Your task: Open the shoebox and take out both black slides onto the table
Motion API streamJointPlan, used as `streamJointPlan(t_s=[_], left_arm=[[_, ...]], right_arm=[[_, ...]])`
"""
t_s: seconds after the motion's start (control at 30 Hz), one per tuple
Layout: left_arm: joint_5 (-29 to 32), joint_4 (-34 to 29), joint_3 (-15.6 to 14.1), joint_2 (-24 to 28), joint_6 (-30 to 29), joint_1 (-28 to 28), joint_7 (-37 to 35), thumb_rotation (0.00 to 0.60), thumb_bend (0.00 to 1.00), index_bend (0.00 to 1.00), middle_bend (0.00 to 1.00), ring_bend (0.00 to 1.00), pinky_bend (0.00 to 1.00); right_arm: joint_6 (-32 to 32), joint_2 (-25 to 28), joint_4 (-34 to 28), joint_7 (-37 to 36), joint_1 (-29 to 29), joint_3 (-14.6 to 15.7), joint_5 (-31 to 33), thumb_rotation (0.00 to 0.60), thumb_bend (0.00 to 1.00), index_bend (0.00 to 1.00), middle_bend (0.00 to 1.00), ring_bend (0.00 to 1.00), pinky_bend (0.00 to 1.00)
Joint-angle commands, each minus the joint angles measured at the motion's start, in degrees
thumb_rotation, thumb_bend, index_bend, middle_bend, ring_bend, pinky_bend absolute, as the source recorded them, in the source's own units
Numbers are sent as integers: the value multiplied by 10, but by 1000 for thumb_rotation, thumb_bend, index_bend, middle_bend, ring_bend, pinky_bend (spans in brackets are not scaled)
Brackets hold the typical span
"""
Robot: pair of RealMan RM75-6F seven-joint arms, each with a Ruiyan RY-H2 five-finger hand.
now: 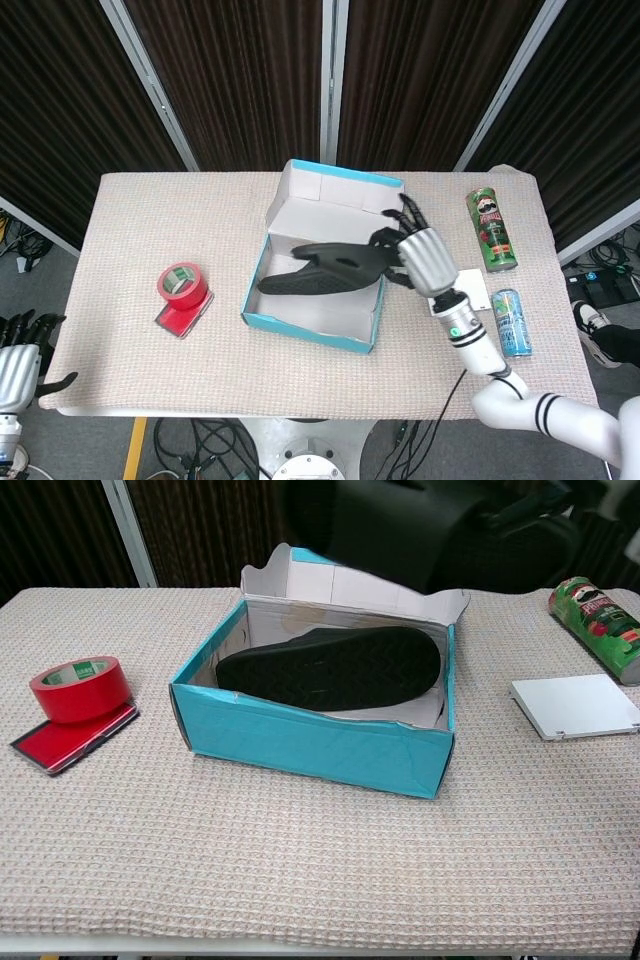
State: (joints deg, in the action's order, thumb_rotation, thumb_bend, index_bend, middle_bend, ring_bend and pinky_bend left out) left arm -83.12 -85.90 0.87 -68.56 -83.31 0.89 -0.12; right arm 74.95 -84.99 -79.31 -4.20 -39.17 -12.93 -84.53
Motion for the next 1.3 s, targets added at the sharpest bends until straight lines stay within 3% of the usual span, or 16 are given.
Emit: streamJointPlan(t_s=[0.03, 0.27, 0.43, 0.53, 0.63, 0.7, 0.9, 1.03, 1.2, 1.3], left_arm=[[-2, -1, 0, -1, 7, 5, -4, 600, 70, 177, 150, 49, 66], [-7, -3, 2, 0, 14, 15, -5, 600, 71, 177, 150, 49, 66], [-11, -7, 3, 5, 12, 18, -2, 600, 71, 177, 150, 49, 66], [-18, -12, 5, 11, 11, 24, 1, 600, 71, 177, 150, 49, 66], [-28, -17, 8, 18, 12, 33, 3, 600, 71, 177, 150, 49, 66], [-33, -20, 11, 25, 13, 39, 0, 600, 70, 177, 150, 49, 66], [-55, -35, 25, 48, 24, 70, -9, 600, 71, 177, 150, 49, 67], [-83, -59, 38, 76, 53, 113, -44, 600, 71, 177, 150, 49, 69], [-96, -82, 60, 100, 108, 175, -55, 600, 71, 177, 150, 49, 71], [-86, -93, 71, 101, 144, 207, -45, 600, 71, 177, 150, 49, 72]], right_arm=[[11, 50, -33, -26, 57, -9, 71, 600, 628, 705, 622, 198, 0], [-70, 70, -6, -89, 101, -18, 194, 600, 620, 653, 582, 189, 0], [-139, 40, 62, -108, 88, -13, 214, 600, 604, 572, 526, 162, 0], [-171, 19, 96, -113, 76, -16, 222, 600, 576, 425, 432, 82, 0], [-211, 16, 109, -95, 64, -16, 239, 600, 492, 122, 201, 2, 0], [-221, 20, 104, -83, 60, -19, 248, 600, 441, 3, 46, 0, 0], [-178, 46, 56, -98, 72, -34, 212, 600, 412, 0, 0, 0, 0], [-174, 108, -2, -67, 79, -24, 182, 600, 387, 0, 0, 0, 0], [-216, 153, -34, 39, 67, -8, 222, 600, 46, 0, 0, 0, 0], [-252, 149, -29, 79, 50, -1, 257, 600, 0, 0, 0, 0, 0]])
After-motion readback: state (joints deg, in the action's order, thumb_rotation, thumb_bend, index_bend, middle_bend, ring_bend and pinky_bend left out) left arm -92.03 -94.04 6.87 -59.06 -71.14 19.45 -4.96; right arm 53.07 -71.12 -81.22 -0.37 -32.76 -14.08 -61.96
